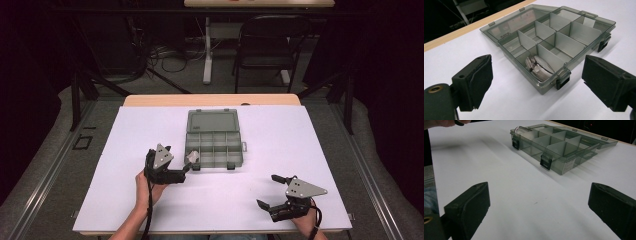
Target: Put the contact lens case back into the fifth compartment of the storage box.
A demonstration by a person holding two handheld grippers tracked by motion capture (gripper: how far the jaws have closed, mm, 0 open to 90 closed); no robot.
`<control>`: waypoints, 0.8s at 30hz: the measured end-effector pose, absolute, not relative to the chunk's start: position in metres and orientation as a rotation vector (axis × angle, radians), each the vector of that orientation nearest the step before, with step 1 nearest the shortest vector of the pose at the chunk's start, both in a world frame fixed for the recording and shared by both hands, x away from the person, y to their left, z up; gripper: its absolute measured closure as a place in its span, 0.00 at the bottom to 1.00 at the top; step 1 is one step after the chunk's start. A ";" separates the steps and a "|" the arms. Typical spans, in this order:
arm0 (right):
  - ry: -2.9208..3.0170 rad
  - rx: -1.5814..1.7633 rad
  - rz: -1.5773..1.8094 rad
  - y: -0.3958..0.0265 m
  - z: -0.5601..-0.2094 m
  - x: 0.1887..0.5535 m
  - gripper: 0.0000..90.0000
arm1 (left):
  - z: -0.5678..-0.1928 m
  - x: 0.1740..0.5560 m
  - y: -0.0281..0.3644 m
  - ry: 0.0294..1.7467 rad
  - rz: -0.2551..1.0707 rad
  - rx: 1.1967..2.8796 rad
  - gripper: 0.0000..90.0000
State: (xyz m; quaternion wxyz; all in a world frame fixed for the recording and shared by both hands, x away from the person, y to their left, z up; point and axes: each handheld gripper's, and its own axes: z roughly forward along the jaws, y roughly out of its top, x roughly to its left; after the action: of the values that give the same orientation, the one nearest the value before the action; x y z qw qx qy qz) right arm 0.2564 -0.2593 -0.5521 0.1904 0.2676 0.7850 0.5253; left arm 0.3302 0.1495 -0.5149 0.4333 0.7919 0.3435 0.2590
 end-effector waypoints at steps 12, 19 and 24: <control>2.186 0.766 1.468 -0.262 -0.552 0.255 0.04 | -0.511 0.315 0.175 0.874 0.664 1.936 0.11; 2.193 0.765 1.464 -0.261 -0.553 0.255 0.04 | -0.513 0.304 0.195 0.902 0.668 1.913 0.11; 2.192 0.766 1.464 -0.261 -0.553 0.255 0.04 | -0.515 0.297 0.205 0.916 0.674 1.901 0.11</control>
State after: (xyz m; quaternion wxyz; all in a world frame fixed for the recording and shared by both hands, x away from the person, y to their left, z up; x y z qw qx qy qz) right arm 0.2552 -0.2608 -0.5529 0.1971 0.2737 0.7829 0.5227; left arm 0.2967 0.2051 -0.5146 0.4466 0.7678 0.3699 0.2723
